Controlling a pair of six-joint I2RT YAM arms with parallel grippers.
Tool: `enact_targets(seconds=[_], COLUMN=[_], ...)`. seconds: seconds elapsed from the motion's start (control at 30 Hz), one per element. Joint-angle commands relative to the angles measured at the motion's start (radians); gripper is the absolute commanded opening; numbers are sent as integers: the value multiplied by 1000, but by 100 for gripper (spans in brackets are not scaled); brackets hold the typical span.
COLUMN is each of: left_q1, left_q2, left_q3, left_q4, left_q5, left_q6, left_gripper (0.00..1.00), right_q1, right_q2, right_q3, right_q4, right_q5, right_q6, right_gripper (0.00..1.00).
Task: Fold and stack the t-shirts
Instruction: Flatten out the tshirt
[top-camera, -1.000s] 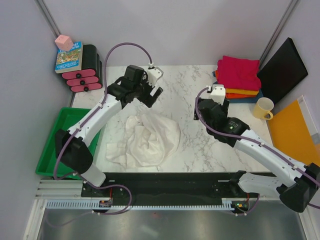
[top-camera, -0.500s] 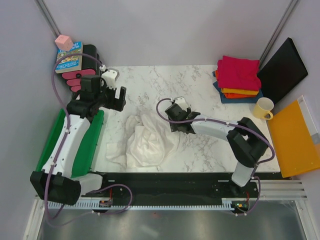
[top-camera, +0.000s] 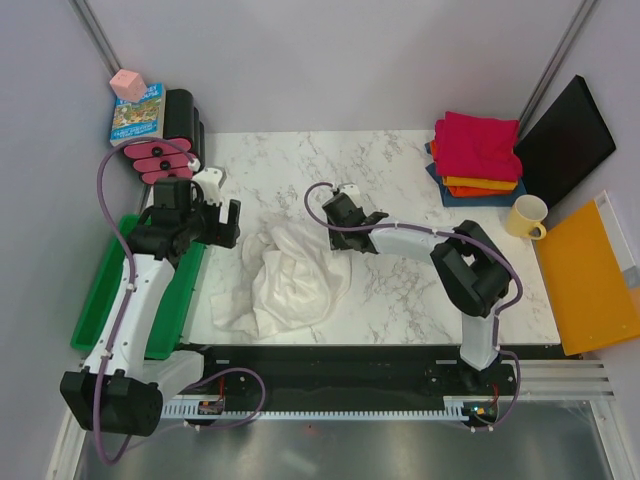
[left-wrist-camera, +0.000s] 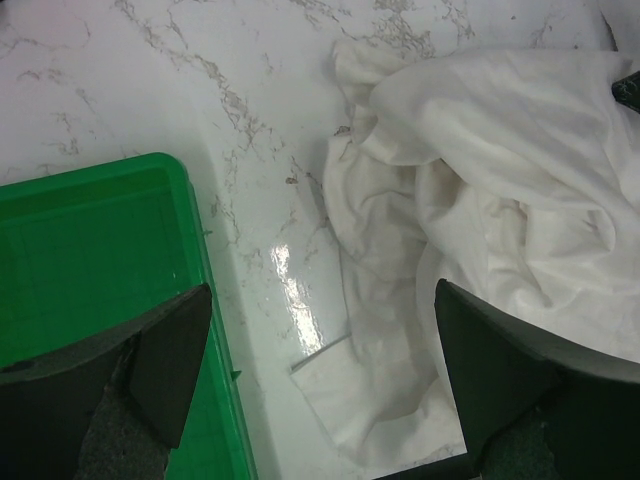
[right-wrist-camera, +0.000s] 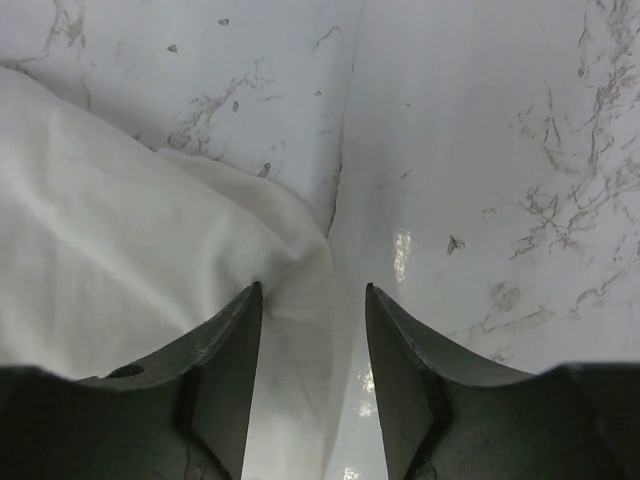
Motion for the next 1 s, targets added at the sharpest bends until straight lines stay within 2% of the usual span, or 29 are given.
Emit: enact_targets(seconds=[0.0, 0.1, 0.17, 0.27, 0.3, 0.47, 0.6, 0.73, 0.97], left_q1=[11, 14, 20, 23, 23, 25, 25, 23, 12], left_q2=[-31, -29, -28, -26, -26, -2, 91, 179, 329], left_q3=[-23, -37, -51, -65, -69, -95, -103, -95, -78], left_q4=[-1, 2, 4, 7, 7, 13, -2, -16, -32], left_q5=[0, 13, 24, 26, 23, 0, 9, 45, 130], left_q6=[-24, -38, -45, -44, -42, -36, -29, -13, 22], left_gripper=[98, 98, 98, 97, 97, 96, 96, 92, 81], right_q1=[-17, -25, -31, -39, -40, -46, -94, -155, -162], right_q2=[10, 4, 1, -15, -22, -140, -280, -395, -397], right_q3=[-18, -44, -59, -77, -84, -116, -157, -194, -226], right_q4=[21, 26, 30, 33, 33, 20, 1, -11, -42], right_q5=[-55, -89, -115, -121, -118, -14, 88, 112, 116], right_q6=[38, 44, 49, 69, 75, 86, 99, 92, 96], right_gripper=[52, 48, 40, 7, 0, 0, 0, 0, 0])
